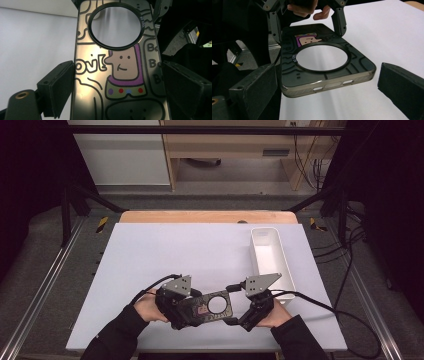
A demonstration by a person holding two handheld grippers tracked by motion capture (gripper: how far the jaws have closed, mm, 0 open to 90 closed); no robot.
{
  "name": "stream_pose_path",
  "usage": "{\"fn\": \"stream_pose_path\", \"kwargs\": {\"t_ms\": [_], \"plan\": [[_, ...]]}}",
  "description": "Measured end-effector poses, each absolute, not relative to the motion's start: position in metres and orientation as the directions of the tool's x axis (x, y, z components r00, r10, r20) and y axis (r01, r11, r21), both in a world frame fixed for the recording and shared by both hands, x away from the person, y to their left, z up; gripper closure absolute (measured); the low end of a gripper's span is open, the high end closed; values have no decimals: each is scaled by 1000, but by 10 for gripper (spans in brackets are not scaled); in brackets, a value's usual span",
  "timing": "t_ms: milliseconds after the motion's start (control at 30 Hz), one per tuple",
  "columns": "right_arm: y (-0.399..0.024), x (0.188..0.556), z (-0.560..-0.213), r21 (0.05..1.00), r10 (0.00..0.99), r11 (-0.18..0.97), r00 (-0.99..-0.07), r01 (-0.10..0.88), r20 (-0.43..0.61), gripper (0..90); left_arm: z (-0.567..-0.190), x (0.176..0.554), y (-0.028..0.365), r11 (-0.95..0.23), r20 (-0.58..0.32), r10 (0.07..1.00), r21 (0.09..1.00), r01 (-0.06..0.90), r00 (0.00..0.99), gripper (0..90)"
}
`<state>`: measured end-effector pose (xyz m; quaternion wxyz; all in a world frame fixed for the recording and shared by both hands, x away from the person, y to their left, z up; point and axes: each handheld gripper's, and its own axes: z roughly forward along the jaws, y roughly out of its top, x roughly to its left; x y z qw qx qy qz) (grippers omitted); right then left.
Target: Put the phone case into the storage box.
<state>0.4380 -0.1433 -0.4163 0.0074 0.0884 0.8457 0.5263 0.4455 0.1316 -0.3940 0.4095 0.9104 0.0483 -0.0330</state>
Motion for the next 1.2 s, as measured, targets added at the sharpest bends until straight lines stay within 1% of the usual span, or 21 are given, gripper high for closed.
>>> {"fn": "stream_pose_path", "kwargs": {"t_ms": [467, 867, 1200], "plan": [[-139, 440, -422, 888, 125, 438, -988, 138, 92, 45, -396, 445, 125, -664, -101, 38, 741, 100, 994, 117], [-137, 439, -424, 895, 87, 427, -991, 128, 100, 85, -398, 443, 120, -663, -98, 23, 744, 88, 995, 117], [-136, 439, -425, 898, 73, 422, -992, 127, 106, 90, -399, 443, 120, -660, -100, 13, 747, 84, 995, 117]]}}
